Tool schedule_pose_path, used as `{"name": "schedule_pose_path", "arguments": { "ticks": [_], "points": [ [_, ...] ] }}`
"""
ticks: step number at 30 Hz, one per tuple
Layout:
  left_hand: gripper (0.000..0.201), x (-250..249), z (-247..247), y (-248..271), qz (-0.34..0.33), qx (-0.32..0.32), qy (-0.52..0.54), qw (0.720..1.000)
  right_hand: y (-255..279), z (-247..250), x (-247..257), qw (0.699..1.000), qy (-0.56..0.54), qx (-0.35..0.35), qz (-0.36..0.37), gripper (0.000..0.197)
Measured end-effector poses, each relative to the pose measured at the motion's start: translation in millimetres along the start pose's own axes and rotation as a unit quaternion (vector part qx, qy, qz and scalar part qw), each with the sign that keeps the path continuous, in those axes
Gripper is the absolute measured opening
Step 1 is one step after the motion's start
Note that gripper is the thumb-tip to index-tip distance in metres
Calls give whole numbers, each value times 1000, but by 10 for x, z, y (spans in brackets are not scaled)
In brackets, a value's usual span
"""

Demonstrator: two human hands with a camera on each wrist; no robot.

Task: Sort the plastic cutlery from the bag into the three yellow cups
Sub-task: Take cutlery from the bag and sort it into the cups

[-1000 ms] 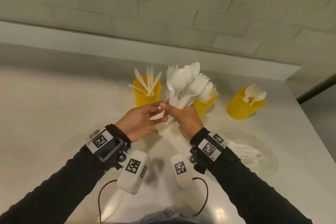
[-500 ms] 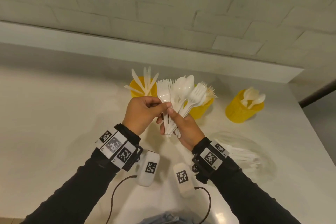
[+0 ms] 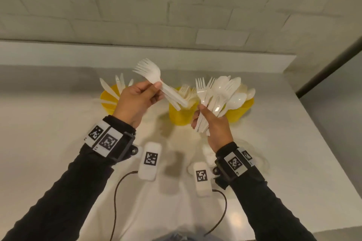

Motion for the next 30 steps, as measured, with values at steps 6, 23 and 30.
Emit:
{"name": "schedule_pose_path", "arguments": {
  "ticks": [6,23,30],
  "points": [
    [12,247,-191,-378,-36,-37,-182,982,-71,296,287,999,4,1,40,6],
    [16,276,-542,213,22,104,-201,974,15,-330,-13,982,96,164,-8,24],
    [7,165,-179,24,30,-68,-20,997,-27,-114,-14,997,31,65,-29,10]
  ]
}}
Point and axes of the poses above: each hand's wrist, its own y-axis away from the middle knuckle, its own z-axis out of the back of the hand, x = y × z, the point moved 8 cm from there along -y, towards the middle knuckle, and after that the axes turned 14 degrees about -z, right-handed, at the moved point
